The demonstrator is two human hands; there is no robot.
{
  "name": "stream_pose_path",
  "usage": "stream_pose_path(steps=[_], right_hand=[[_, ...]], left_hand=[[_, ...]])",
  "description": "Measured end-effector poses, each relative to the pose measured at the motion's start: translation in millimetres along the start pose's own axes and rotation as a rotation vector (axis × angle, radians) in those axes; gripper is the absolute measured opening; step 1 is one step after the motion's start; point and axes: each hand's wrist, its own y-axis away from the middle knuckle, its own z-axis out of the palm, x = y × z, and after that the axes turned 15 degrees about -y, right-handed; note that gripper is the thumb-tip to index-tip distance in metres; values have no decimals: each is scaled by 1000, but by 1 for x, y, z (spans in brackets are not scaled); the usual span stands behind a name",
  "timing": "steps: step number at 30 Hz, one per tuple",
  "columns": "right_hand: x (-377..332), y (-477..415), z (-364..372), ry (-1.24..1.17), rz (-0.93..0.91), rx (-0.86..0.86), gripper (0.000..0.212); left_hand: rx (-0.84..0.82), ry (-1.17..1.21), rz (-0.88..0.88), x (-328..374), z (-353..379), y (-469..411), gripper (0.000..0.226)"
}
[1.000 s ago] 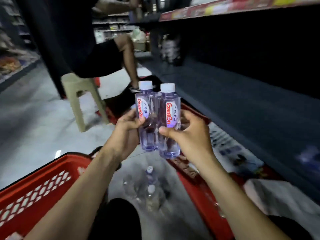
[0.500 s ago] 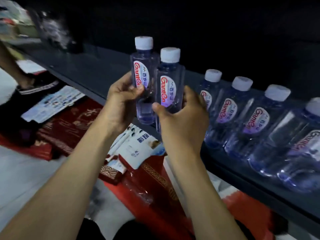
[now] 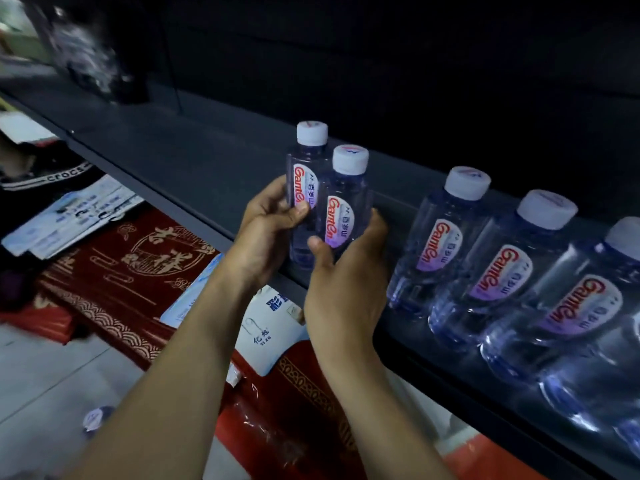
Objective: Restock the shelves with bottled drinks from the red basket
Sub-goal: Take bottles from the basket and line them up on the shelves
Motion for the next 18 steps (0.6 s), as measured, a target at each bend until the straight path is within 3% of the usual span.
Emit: stream_pose_path(steps=[4, 9, 12, 16, 18], right_hand=[[8, -8, 6, -95, 37, 32, 72], [11, -4, 11, -113, 33, 42, 72], [9, 1, 8, -69, 18, 56, 73], [10, -4, 6, -75, 37, 110, 73], [9, -2, 3, -67, 8, 132, 74]], left_hand=[[-68, 10, -72, 0, 0, -2, 73], [-124, -24, -94, -4, -8, -2, 54], [-140, -45, -119, 1, -8, 0, 59], [-148, -106, -114, 12, -2, 9, 82], [-158, -161, -105, 16, -1, 14, 77]])
